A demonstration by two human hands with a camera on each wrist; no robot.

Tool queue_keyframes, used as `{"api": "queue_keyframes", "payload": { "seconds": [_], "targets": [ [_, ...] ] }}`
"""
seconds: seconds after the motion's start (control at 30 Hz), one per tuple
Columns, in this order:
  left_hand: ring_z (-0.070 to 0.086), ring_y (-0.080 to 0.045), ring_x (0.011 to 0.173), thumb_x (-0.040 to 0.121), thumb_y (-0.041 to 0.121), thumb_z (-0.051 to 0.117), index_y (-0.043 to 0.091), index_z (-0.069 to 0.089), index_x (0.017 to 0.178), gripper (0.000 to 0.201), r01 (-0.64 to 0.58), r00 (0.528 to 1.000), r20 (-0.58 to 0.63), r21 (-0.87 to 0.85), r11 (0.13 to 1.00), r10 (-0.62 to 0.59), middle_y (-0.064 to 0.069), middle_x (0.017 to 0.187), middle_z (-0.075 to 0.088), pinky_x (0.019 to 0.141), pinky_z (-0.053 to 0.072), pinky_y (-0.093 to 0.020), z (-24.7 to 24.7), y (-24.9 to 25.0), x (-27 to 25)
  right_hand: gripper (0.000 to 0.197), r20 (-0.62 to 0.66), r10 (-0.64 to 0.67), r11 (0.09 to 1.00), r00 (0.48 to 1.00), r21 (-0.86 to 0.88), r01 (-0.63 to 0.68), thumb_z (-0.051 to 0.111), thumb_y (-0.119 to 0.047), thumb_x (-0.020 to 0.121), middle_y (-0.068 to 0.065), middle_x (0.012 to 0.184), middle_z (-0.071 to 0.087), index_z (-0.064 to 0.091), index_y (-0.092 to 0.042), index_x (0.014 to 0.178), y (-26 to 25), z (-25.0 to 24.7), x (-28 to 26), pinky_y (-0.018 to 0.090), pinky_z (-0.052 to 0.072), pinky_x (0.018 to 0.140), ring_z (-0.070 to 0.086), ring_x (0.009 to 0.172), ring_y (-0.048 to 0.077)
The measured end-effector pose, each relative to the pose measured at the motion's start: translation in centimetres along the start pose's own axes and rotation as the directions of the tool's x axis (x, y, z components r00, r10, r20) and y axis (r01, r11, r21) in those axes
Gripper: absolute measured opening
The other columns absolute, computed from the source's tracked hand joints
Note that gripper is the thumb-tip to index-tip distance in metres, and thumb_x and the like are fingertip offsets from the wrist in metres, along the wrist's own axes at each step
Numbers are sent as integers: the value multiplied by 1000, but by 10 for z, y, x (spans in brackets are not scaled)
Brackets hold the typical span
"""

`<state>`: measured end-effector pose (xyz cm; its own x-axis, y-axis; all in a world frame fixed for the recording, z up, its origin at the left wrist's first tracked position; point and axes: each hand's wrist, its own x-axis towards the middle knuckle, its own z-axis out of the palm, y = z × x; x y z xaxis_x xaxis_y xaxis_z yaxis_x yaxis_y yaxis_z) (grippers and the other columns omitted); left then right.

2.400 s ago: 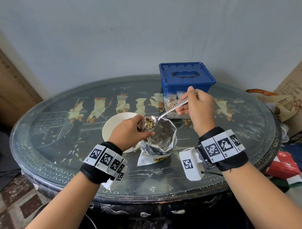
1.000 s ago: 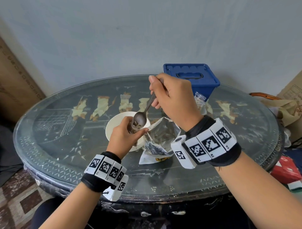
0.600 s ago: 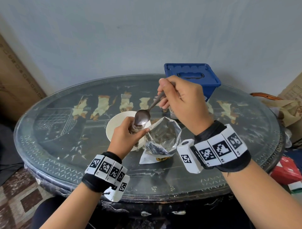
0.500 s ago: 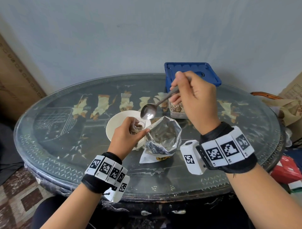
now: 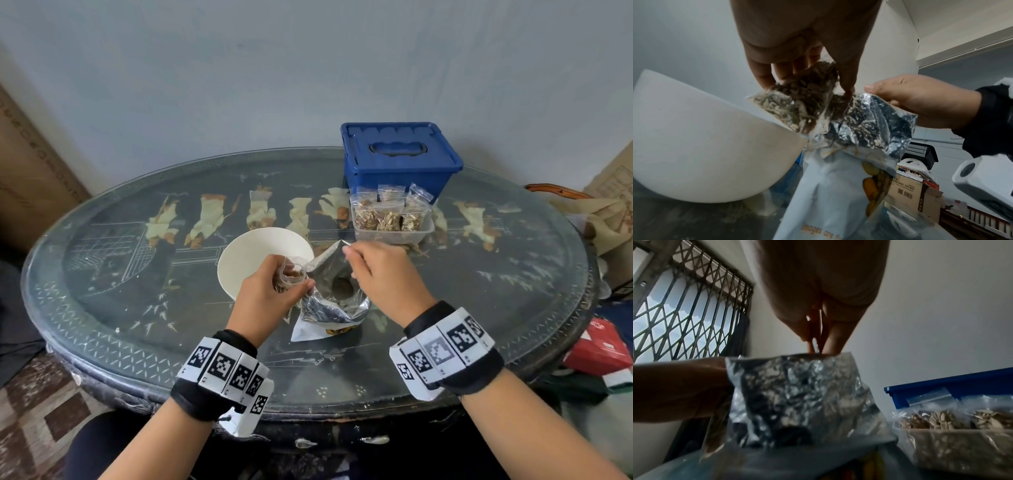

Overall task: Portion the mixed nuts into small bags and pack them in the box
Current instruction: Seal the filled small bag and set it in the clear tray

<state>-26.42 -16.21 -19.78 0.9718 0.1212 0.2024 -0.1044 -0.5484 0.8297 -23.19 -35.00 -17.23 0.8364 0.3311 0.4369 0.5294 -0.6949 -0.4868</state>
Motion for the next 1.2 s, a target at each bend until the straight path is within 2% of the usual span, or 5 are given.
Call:
{"api": "queue_keyframes", "payload": {
  "seconds": [0.23,0.37,0.6,0.93,1.2],
  "targets": [
    [58,-16,79,77,28,74,15,50,92,31,-23,1000,12,10,1000,23,11,81,57,69,46,-25,1,-1,1,33,179,28,996,983,-84,-13,42,-20,99,16,76,65,64,1,86,-10,7,5,27,32,60,60,72,30],
    [58,-16,80,77,28,74,15,51,93,31,-27,1000,11,8,1000,26,9,82,58,66,44,-20,0,-2,2,36,209,138,990,968,-17,-137,39,-22,100,17,80,69,65,1,90,-12,6,8,33,52,71,67,76,28],
    [54,-8,78,77,26,74,15,50,92,30,-39,999,16,6,999,39,19,82,53,64,41,-7,1,-4,4,39,237,397,873,886,200,-445,38,-22,100,17,71,68,62,4,85,-10,3,18,35,57,65,68,60,10],
    [55,-8,76,75,31,74,15,51,93,33,-36,998,44,26,999,35,15,83,56,62,40,-8,-3,-3,8,38,227,571,679,789,410,-609,38,-21,100,14,60,65,61,-2,77,-1,-13,24,34,58,61,69,57,19],
    [59,-15,78,74,32,75,16,51,95,35,-26,997,75,30,999,23,12,86,58,70,51,-31,-9,1,11,38,161,677,549,718,540,-638,39,-19,100,16,67,64,58,-3,72,14,-26,27,20,53,45,64,45,14]
  ]
}}
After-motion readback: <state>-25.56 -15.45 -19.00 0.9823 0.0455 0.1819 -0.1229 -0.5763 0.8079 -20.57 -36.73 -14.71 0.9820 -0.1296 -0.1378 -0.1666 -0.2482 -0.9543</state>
